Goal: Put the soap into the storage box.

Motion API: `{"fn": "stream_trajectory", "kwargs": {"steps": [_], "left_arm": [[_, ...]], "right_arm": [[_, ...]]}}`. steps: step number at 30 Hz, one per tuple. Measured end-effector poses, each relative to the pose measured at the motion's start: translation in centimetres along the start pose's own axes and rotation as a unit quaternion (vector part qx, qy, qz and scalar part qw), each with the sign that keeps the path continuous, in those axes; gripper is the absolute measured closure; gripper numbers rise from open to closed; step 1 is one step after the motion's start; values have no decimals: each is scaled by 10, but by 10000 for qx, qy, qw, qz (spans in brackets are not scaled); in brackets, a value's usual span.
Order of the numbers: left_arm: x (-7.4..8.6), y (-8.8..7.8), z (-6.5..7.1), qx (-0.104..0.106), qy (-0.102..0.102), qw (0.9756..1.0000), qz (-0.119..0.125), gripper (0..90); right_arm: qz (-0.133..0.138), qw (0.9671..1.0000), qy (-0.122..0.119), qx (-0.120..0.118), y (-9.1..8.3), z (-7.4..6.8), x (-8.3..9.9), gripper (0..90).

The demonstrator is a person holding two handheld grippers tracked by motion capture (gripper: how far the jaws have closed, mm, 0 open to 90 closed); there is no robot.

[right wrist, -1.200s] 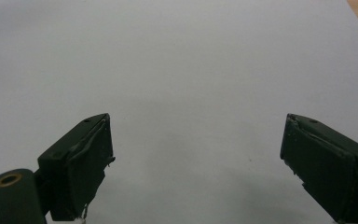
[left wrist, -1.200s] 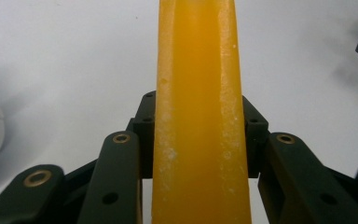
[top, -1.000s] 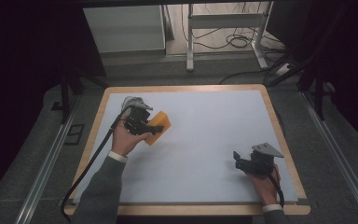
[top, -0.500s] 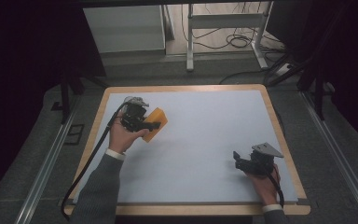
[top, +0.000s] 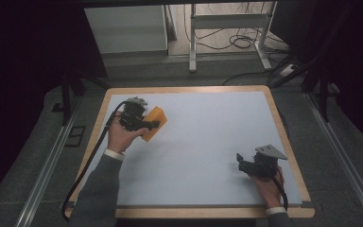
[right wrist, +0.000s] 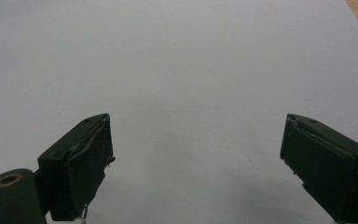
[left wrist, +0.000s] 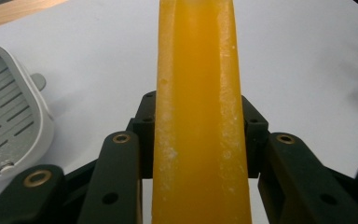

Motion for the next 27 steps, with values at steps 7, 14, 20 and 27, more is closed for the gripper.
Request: {"fn": "stream_trajectory", "kwargs": {"steps": [7, 14, 20, 27], "left_arm": [[-3, -3, -5, -57, -8, 10000, -13, 612], [-7, -5, -7, -99, -35, 9999, 16, 612], [-11, -9, -10, -148, -69, 9998, 75, 612], [-13, -9, -16, -174, -125, 9997, 76, 612]], "right_arm": [[-1, 10000, 2, 1, 0, 0, 0, 95], [1, 10000, 3, 4, 0, 0, 0, 95], [1, 10000, 0, 4, 0, 0, 0, 95], [3, 10000, 8, 3, 0, 0, 0, 95]]}}
Point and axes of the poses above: each handheld gripper's, and its own axes: y roughly forward along the jaws, x roughly out of its underside, z roughly to its right, the point moved 6 cm from there along y, roughly forward along the jaws, and after that the axes turned 1 degree about y, right-handed, at the moved point
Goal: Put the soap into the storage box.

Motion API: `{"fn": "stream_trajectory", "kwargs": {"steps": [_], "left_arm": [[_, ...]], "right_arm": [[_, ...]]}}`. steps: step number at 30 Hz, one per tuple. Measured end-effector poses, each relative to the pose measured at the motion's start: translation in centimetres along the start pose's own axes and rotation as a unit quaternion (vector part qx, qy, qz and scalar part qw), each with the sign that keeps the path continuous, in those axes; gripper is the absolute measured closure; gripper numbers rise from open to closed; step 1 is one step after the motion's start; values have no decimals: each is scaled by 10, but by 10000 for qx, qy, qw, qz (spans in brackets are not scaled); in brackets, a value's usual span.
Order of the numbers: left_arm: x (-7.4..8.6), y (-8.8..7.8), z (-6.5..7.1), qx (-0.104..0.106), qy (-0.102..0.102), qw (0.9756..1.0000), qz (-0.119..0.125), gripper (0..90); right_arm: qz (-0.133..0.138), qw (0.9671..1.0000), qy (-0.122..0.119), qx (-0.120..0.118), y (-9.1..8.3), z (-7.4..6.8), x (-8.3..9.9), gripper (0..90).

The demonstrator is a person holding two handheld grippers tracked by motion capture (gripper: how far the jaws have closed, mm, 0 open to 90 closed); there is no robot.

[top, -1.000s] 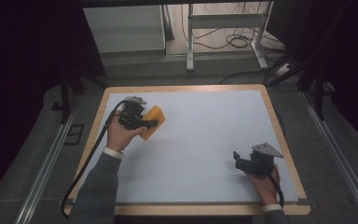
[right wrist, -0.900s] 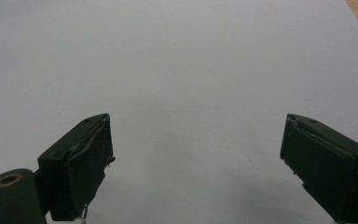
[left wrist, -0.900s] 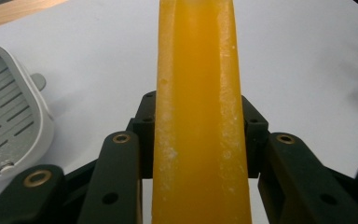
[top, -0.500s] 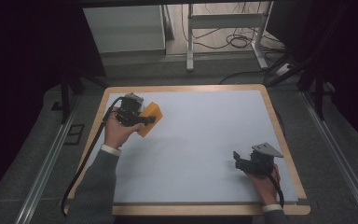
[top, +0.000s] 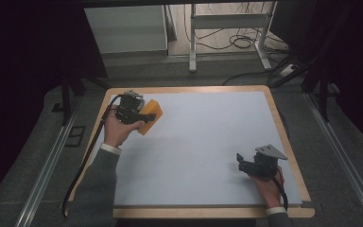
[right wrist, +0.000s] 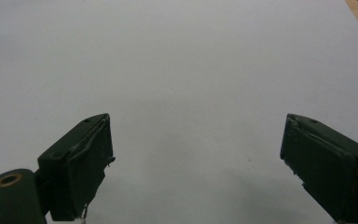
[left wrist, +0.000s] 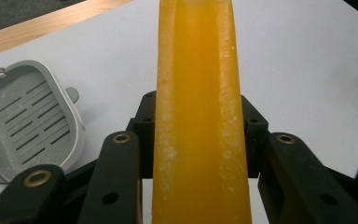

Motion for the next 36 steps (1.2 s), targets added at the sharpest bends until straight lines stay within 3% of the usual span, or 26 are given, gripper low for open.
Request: {"fn": "stream_trajectory", "kwargs": {"steps": [36], "left_arm": [[-5, 13, -42, -157, -459, 9988, -44, 612]], "right_arm": [[-1, 10000, -21, 25, 0, 0, 0, 95]]}}
Point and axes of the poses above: each handheld gripper's, and its own axes: y roughly forward along the jaws, x roughly out of its underside, z roughly to its right, the point moved 6 cm from there along y, roughly forward along the jaws, and after that the axes turned 1 degree about y, right-handed, at the moved point
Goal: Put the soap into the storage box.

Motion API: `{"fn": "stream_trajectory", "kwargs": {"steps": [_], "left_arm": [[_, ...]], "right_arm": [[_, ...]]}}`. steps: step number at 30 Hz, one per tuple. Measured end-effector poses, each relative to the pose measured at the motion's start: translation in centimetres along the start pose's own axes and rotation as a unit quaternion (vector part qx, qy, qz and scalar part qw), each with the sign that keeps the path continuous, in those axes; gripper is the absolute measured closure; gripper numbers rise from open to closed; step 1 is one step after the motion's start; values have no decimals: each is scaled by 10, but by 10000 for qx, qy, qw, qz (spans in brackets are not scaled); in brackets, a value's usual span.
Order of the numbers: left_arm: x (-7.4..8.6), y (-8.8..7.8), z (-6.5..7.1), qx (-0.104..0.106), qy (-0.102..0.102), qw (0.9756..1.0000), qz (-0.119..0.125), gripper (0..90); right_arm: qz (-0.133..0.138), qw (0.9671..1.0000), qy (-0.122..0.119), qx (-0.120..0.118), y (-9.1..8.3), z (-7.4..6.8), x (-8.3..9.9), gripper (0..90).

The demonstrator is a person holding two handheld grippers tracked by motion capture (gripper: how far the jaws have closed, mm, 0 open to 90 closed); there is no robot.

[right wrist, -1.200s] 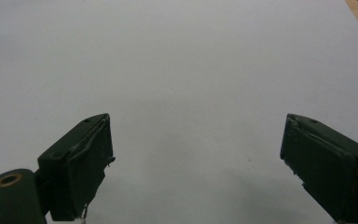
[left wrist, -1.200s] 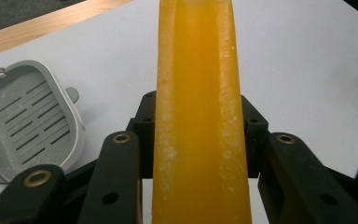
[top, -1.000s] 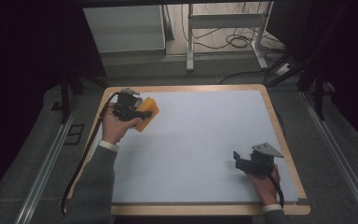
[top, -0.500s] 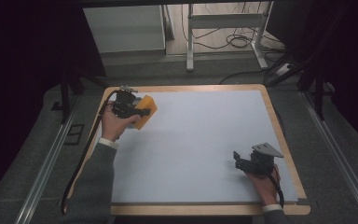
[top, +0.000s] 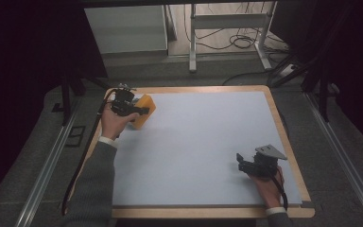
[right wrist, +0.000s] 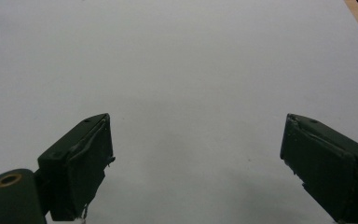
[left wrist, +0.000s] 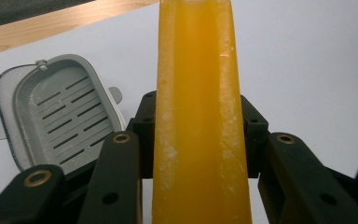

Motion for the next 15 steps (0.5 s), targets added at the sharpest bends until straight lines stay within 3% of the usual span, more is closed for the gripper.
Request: {"fn": "stream_trajectory", "kwargs": {"steps": [15], "left_arm": [[-9, -4, -12, -133, -36, 9999, 44, 612]], "right_arm": [[12, 10000, 15, -4, 0, 0, 0, 95]]}}
Point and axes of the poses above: each handheld gripper's, and its own axes: y roughly forward along the jaws, x roughly out of its underside, z roughly to its right, the point moved 6 cm from there along y, roughly forward along the jaws, and after that the axes turned 1 degree about y, right-handed, at the moved point
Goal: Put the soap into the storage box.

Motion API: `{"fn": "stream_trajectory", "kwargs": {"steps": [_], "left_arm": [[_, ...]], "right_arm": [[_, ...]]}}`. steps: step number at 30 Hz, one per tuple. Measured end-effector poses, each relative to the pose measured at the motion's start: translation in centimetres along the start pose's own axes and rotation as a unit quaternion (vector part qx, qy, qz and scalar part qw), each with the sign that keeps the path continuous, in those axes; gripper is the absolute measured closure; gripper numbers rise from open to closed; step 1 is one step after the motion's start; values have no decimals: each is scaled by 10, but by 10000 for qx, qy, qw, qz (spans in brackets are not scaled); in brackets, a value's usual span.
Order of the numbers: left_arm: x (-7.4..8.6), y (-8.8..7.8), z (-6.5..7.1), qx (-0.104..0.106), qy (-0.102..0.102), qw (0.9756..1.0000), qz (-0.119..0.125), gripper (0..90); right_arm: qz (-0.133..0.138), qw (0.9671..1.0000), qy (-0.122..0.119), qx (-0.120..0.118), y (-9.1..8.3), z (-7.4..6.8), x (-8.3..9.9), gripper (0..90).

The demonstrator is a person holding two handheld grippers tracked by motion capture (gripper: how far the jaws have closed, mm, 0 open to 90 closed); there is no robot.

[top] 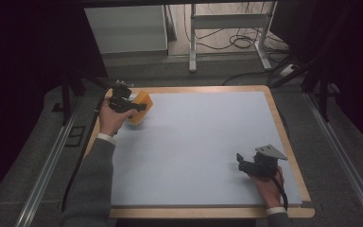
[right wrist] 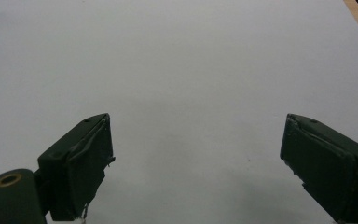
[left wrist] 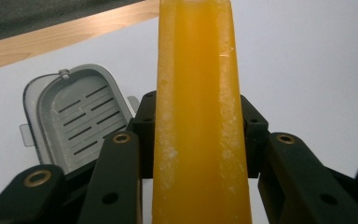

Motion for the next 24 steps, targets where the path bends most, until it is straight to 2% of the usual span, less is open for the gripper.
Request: {"fn": "stream_trajectory", "kwargs": {"steps": [16, 19, 24], "left_arm": [[-12, 6, -20, -196, -175, 9996, -44, 612], [-15, 5, -24, -302, -186, 9993, 75, 612], [-18, 7, -30, -322, -289, 9990, 78, 612]], "right_arm": [[6, 10000, -14, 18, 0, 0, 0, 95], [7, 10000, -19, 20, 0, 0, 0, 95], [5, 10000, -30, 17, 0, 0, 0, 95]]}}
Point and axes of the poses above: each handheld gripper's, and its own axes: y roughly forward along the jaws, x roughly out of its underside, z roughly to its right, the point moved 6 cm from there along y, roughly forward along the jaws, and after that the axes turned 1 degree about y, right-handed, at the moved point
